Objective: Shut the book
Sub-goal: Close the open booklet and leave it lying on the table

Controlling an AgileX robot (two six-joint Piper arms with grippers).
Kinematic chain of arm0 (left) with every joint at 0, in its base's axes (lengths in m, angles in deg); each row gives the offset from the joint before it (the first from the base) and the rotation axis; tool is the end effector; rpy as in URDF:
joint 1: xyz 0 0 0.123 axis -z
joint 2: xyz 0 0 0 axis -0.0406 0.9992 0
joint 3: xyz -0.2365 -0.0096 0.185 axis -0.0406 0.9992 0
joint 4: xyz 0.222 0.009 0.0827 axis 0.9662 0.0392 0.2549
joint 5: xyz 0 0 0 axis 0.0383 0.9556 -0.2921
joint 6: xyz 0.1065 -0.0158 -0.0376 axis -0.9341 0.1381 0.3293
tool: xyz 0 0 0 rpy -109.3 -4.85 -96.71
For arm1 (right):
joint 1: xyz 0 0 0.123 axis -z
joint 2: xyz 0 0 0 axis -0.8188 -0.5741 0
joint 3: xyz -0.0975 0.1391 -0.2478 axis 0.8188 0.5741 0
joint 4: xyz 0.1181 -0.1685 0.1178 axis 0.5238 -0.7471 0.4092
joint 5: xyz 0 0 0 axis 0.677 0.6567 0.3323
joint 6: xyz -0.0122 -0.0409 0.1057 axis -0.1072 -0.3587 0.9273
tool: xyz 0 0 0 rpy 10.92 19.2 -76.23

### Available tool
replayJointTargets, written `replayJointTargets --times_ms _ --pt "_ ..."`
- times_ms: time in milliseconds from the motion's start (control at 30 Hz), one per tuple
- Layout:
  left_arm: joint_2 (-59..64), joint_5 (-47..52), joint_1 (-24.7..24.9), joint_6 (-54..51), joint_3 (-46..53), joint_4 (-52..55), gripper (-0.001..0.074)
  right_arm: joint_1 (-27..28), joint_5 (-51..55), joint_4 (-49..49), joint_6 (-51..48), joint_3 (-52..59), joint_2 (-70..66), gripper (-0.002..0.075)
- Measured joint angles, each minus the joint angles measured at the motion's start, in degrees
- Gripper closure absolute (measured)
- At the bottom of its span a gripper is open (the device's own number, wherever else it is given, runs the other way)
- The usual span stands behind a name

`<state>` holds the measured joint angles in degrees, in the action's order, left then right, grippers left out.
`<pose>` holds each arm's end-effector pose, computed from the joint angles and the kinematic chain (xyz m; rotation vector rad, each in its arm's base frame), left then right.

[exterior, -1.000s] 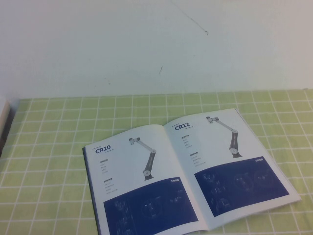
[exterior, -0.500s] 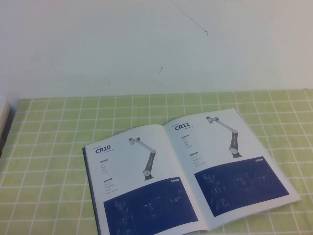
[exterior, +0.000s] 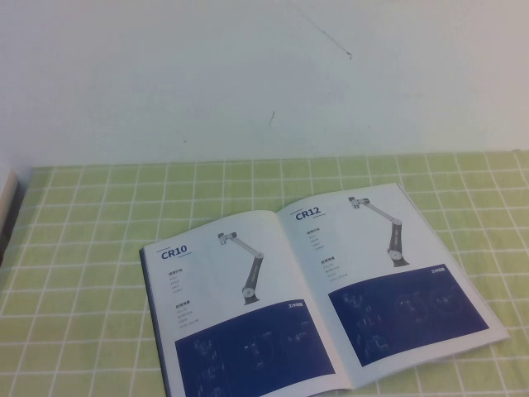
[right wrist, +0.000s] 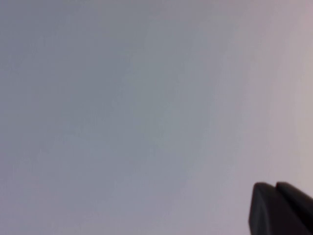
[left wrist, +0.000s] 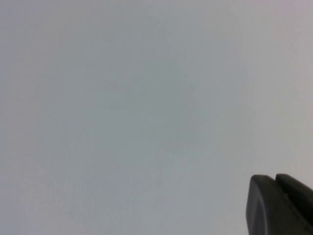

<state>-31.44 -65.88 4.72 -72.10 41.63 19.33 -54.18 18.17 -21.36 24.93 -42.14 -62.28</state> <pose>0.0284 -0.0030 0.2646 0.0048 0.9630 -0.1024 0.0232 -0.0003 0.2705 -0.0639 0.8785 -0.1610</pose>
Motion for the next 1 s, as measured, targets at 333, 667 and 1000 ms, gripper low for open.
replayJointTargets --times_ms 333,667,1000 --pt "0.0 -13.3 0.0 -0.2 0.0 -3.5 0.0739 0.0 0.1 -1.7 0.4 -1.6 0.0 0.0727" --pt "5.6 30.3 0.0 -0.2 -18.6 -5.8 0.0739 0.0 46.2 -7.2 0.4 -23.6 -12.7 0.0727" --pt "28.9 42.8 0.0 -0.3 -29.9 -5.8 0.0739 0.0 69.4 -3.4 -4.4 -36.8 -40.9 0.0727"
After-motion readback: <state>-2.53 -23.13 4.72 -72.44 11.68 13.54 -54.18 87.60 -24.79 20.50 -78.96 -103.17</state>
